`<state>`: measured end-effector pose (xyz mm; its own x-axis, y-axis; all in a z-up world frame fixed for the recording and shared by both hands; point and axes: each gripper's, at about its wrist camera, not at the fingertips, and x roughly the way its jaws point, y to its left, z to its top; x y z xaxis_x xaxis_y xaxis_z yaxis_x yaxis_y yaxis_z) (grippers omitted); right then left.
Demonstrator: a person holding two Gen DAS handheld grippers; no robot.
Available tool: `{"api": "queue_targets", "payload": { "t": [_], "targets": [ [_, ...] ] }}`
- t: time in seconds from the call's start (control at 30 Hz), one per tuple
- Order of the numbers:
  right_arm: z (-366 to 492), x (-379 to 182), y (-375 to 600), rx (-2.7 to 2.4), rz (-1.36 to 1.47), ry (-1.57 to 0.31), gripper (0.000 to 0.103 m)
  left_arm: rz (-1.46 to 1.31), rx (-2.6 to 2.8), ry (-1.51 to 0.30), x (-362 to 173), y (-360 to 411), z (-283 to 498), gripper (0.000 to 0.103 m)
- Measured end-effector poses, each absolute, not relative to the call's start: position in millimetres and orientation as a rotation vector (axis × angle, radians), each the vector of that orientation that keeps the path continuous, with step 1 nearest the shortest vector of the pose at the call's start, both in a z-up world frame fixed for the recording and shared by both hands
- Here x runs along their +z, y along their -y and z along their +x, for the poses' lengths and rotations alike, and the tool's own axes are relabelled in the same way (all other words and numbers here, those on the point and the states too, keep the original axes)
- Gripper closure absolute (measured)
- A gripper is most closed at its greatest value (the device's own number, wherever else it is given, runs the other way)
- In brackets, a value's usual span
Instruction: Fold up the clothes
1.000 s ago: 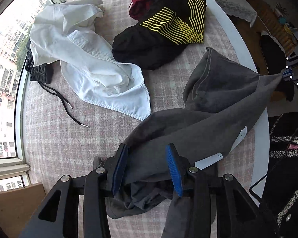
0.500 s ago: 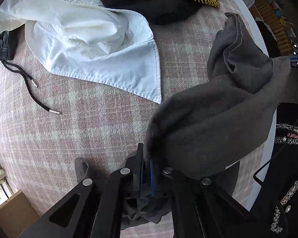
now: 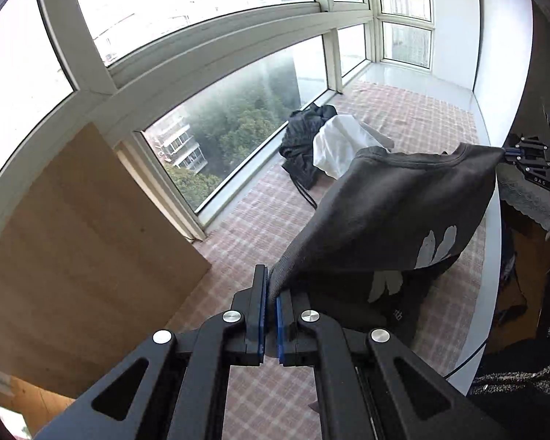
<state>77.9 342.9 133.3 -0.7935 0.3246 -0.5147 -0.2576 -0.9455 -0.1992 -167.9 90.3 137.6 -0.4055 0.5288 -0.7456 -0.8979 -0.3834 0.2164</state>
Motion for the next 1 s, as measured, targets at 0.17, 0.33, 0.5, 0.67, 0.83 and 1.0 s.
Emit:
{"api": "queue_targets", "payload": {
  "t": [0.17, 0.33, 0.5, 0.67, 0.83, 1.0],
  "targets": [
    [65, 254, -300, 2.802, -0.46, 0.324, 0.099, -0.506, 2.237, -0.739, 250, -5, -138, 0.1],
    [83, 341, -255, 2.863, -0.23, 0.409, 0.099, -0.351, 2.436, -0.698, 327, 66, -97, 0.1],
    [110, 382, -216, 2.85, -0.103, 0.527, 0.099, -0.269, 2.513, -0.679, 367, 111, -60, 0.1],
    [123, 393, -192, 2.843, -0.054, 0.602, 0.099, -0.197, 2.552, -0.67, 382, 143, -35, 0.099],
    [96, 380, -193, 2.846, -0.111, 0.613, 0.099, -0.189, 2.573, -0.678, 383, 155, -38, 0.099],
    [12, 333, -215, 2.838, -0.331, 0.59, 0.099, -0.317, 2.548, -0.716, 351, 132, -78, 0.099]
  ]
}}
